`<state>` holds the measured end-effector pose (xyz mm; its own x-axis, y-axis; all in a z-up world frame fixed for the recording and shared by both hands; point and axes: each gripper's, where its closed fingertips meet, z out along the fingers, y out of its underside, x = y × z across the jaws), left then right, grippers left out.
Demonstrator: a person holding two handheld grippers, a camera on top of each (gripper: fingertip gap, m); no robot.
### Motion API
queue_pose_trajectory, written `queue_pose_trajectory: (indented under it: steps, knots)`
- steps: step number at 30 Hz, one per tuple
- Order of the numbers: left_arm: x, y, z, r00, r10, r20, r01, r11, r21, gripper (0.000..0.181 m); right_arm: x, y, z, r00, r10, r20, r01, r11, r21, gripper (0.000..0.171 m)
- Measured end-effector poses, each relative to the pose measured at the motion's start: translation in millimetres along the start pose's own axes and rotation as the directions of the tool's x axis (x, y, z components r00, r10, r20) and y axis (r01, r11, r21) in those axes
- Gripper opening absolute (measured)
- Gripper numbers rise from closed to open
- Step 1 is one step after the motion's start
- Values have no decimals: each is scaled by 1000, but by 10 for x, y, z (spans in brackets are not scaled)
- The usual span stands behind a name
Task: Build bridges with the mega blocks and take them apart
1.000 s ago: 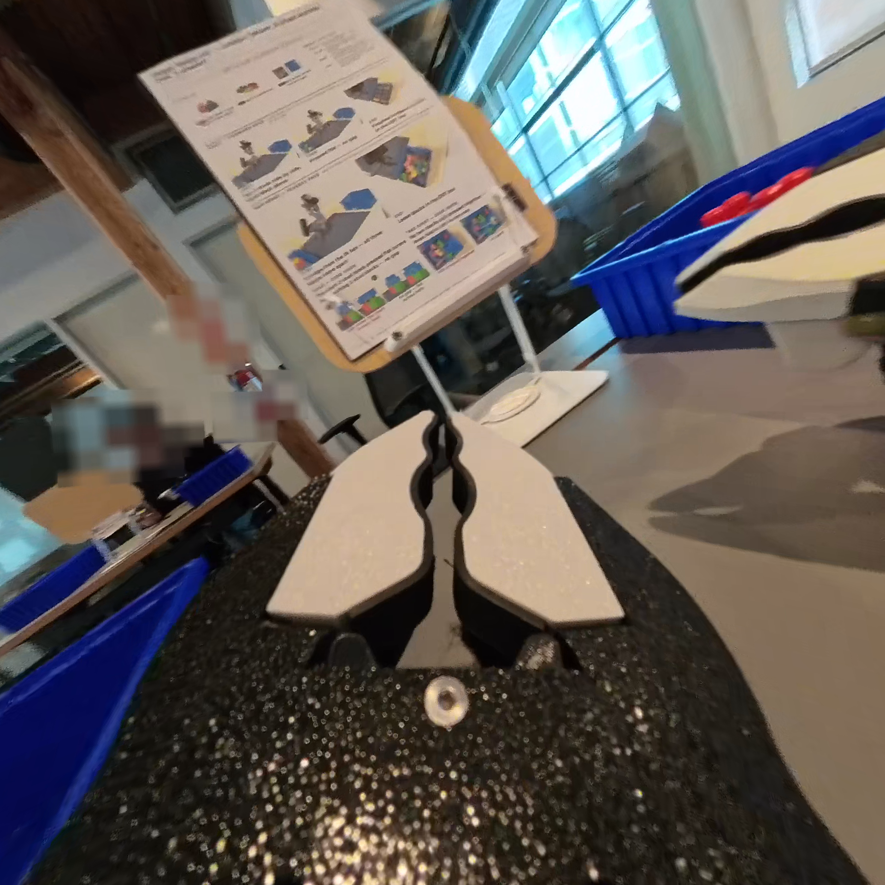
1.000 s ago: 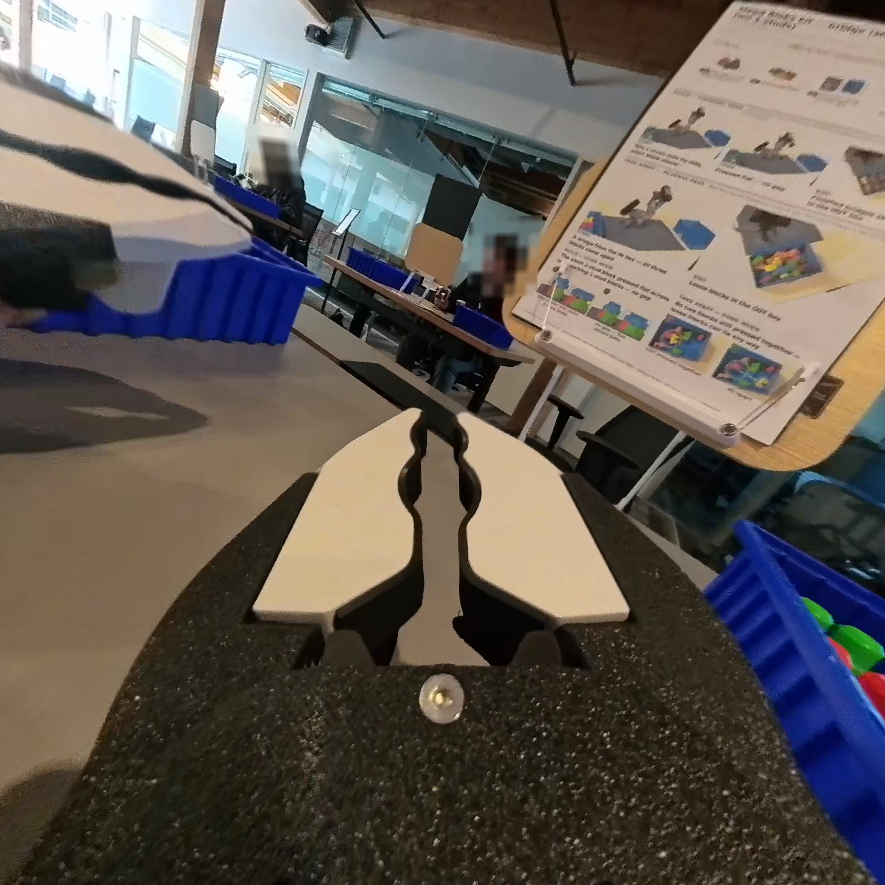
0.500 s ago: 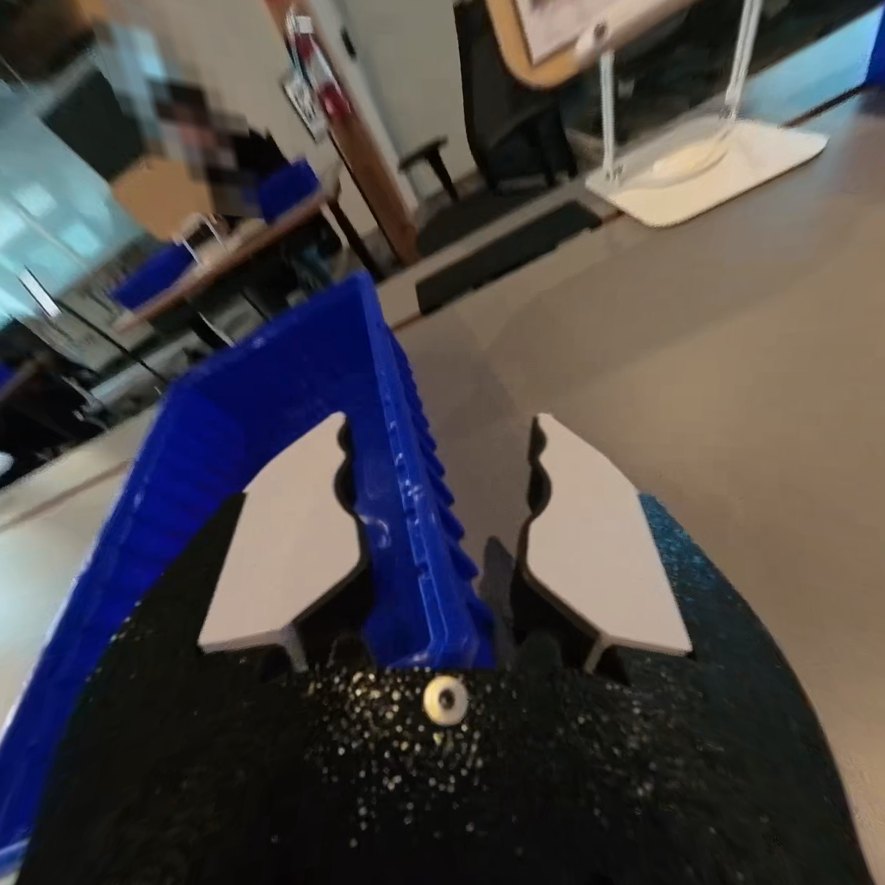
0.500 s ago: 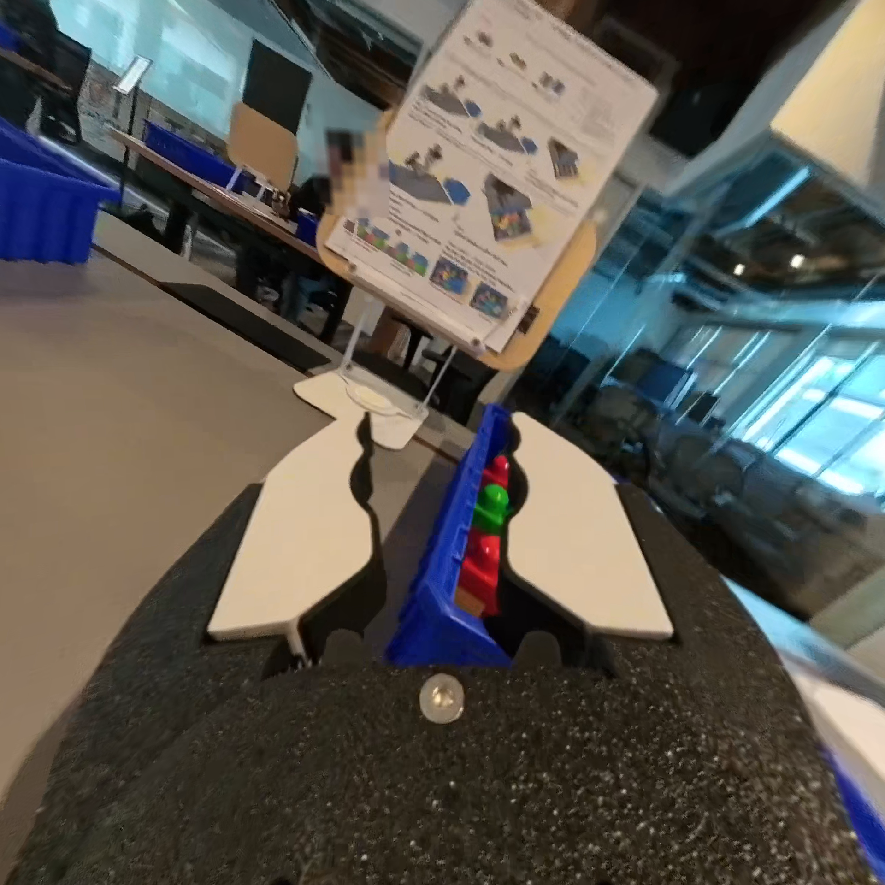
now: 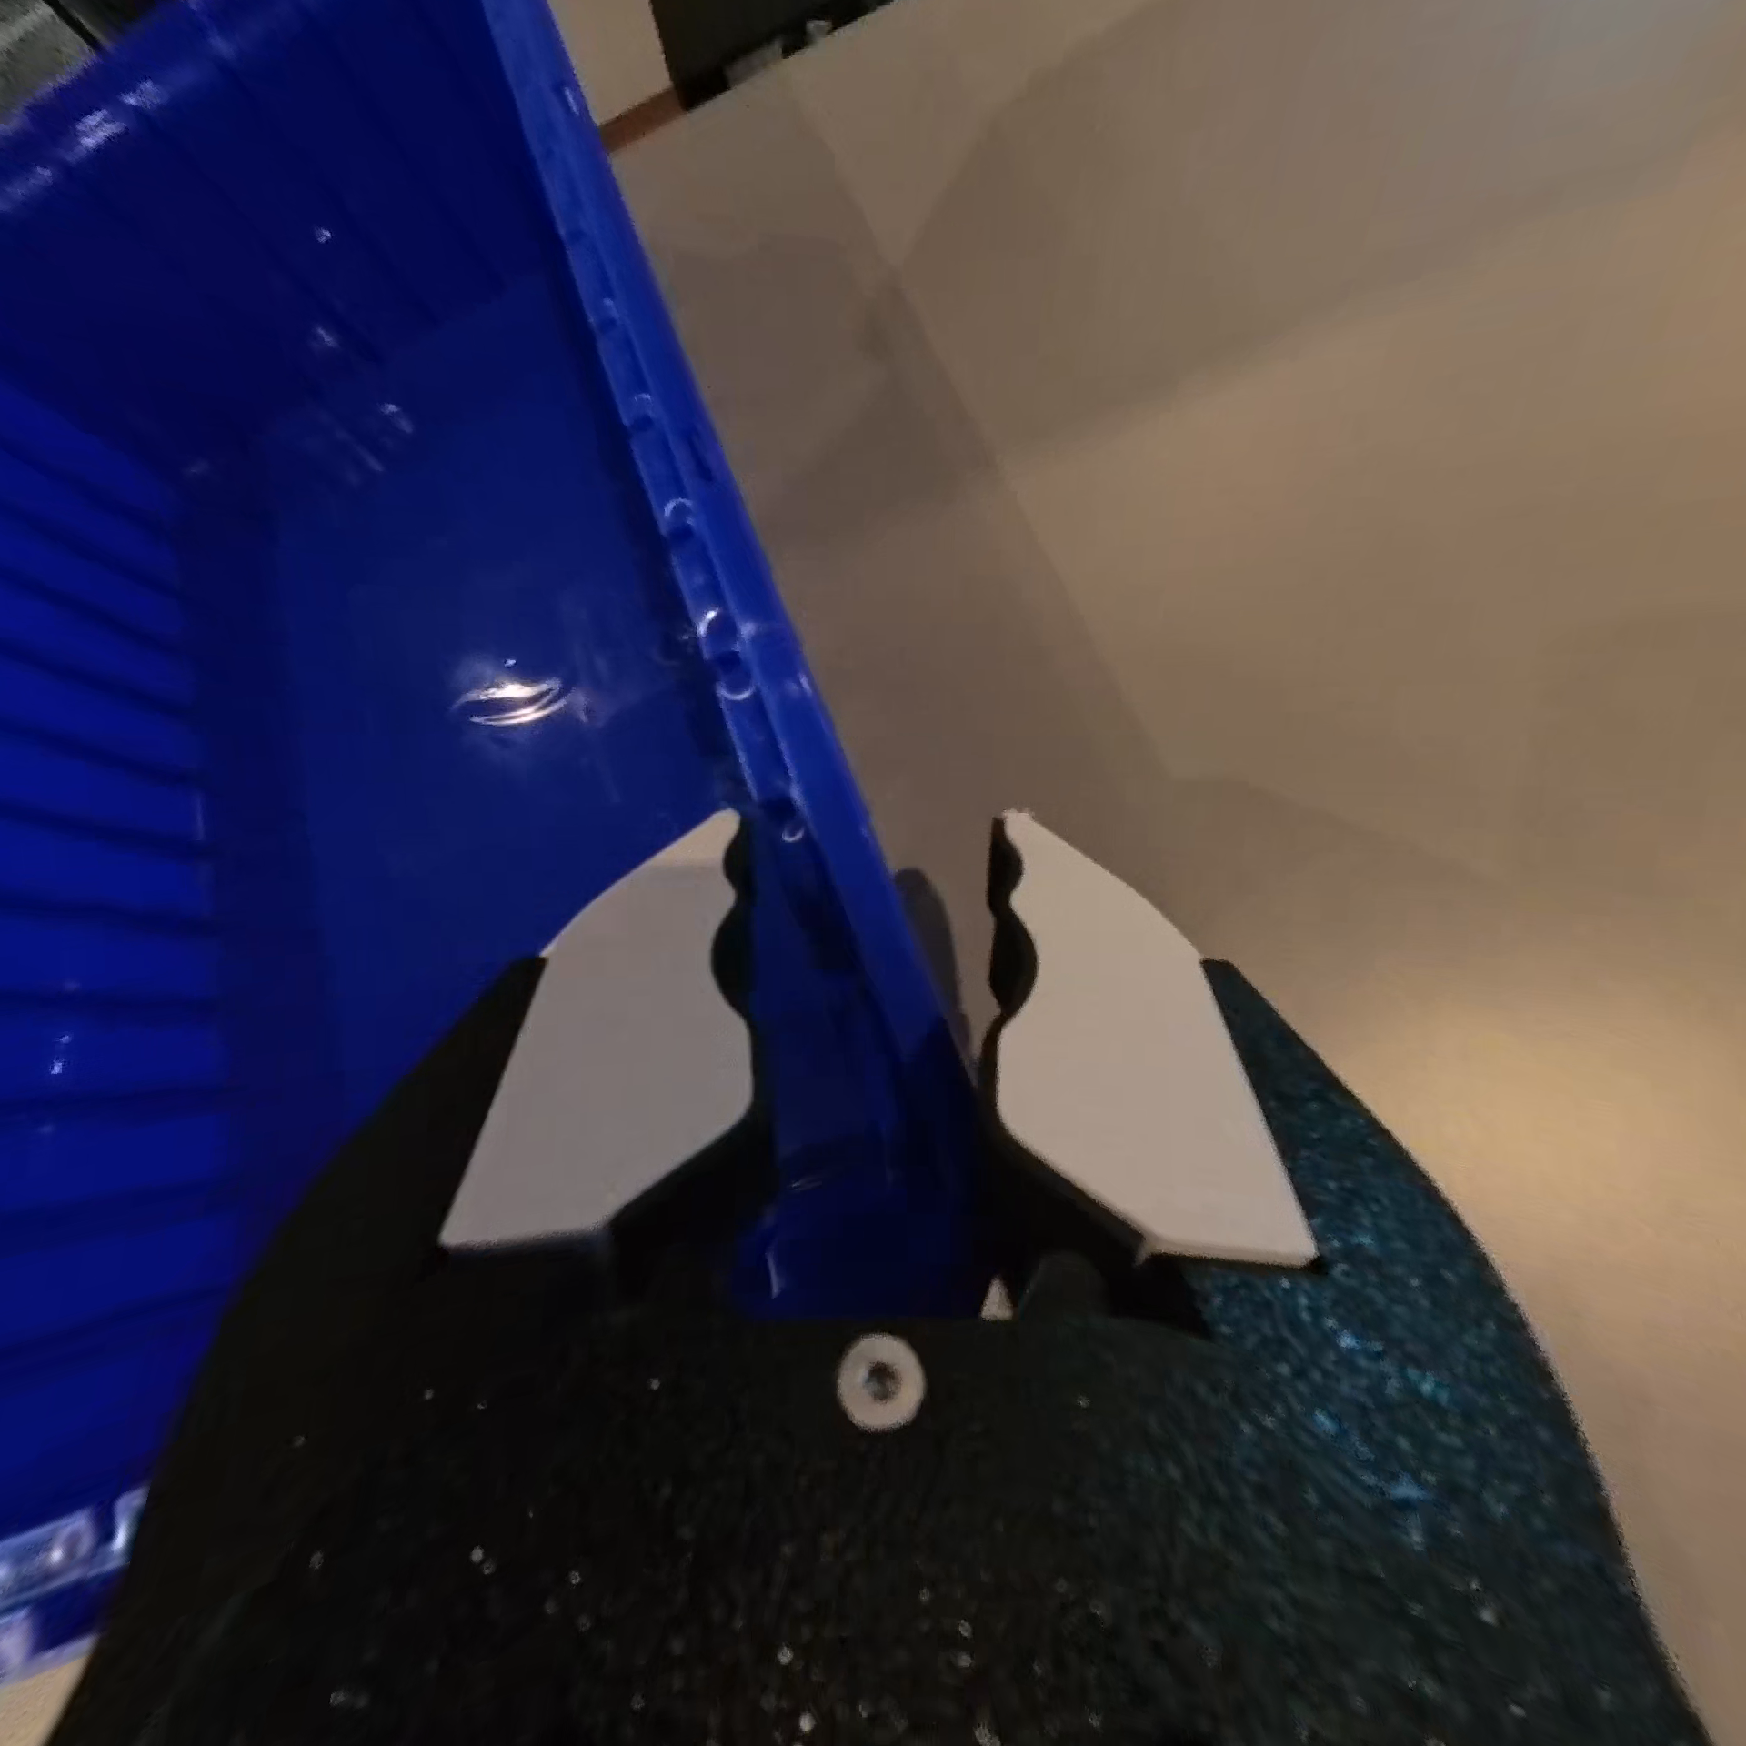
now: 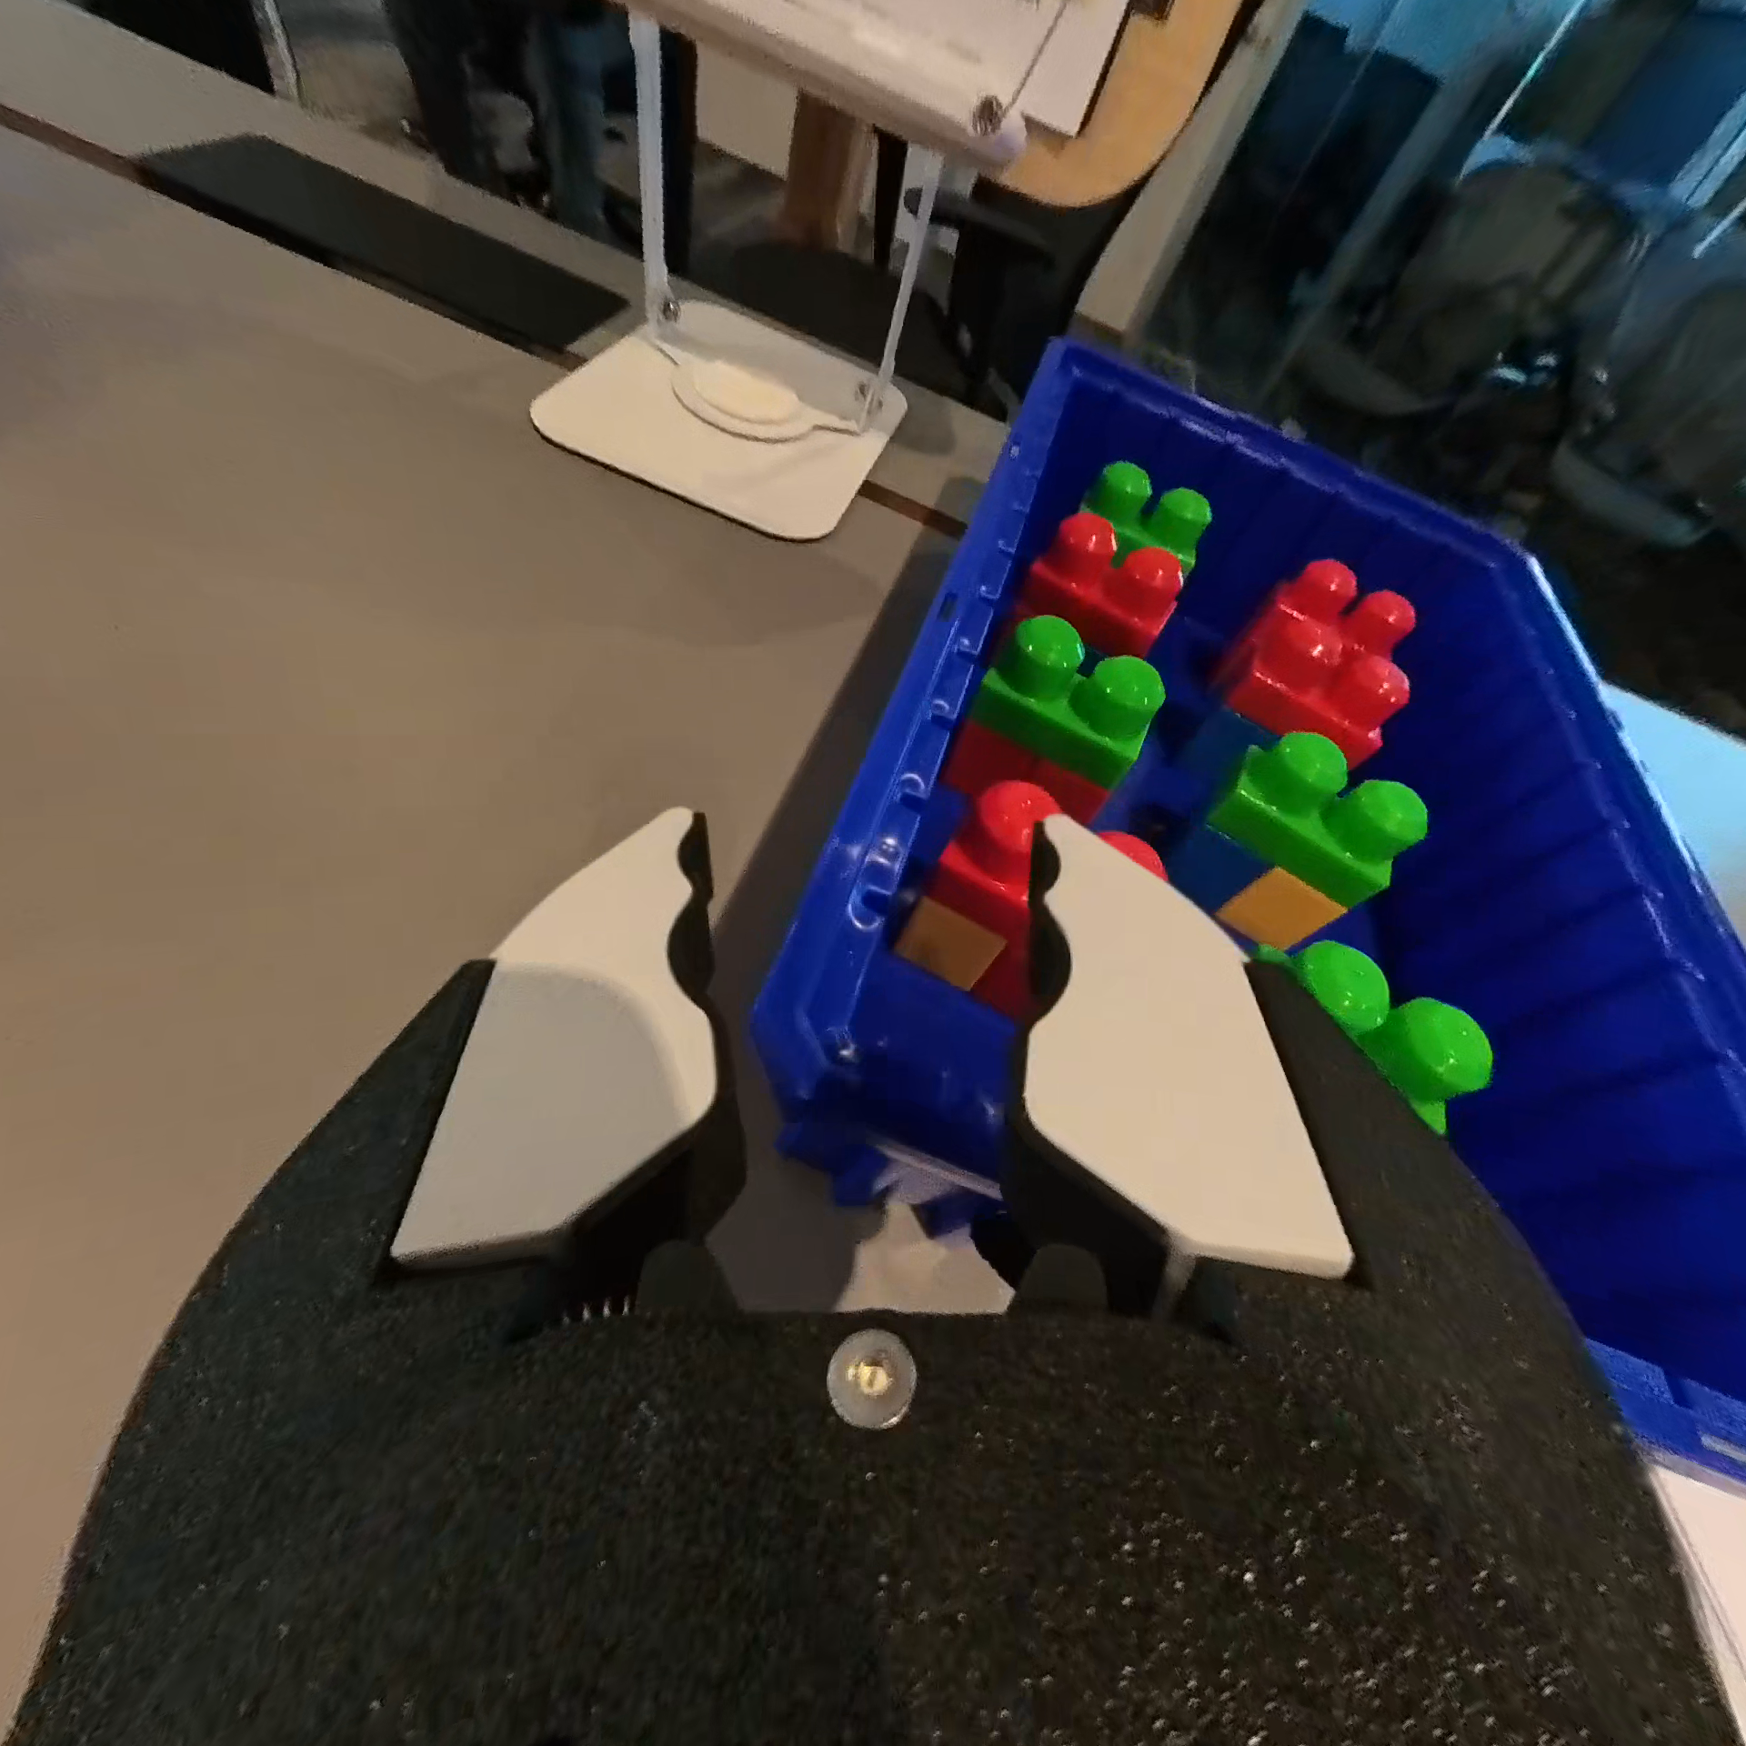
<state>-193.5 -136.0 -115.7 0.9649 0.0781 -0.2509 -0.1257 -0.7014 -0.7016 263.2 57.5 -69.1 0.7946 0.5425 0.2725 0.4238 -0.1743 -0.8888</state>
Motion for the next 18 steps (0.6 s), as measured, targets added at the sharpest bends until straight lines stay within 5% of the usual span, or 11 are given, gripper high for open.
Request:
queue_pose_trajectory:
  steps: [5,10,18]
  knots:
    - [-20,5,11,999,-34,7,34,999,-21,39,-20,110,135,997,1,74,13,983,-181,63]
    - [-74,45,-5,999,-33,36,36,997,-71,35,-68,241,232,983,-2,183,64,940,-334,36]
    - [-264,224,-127,996,-54,65,60,994,-96,24,-52,286,199,993,-23,118,72,901,-427,28]
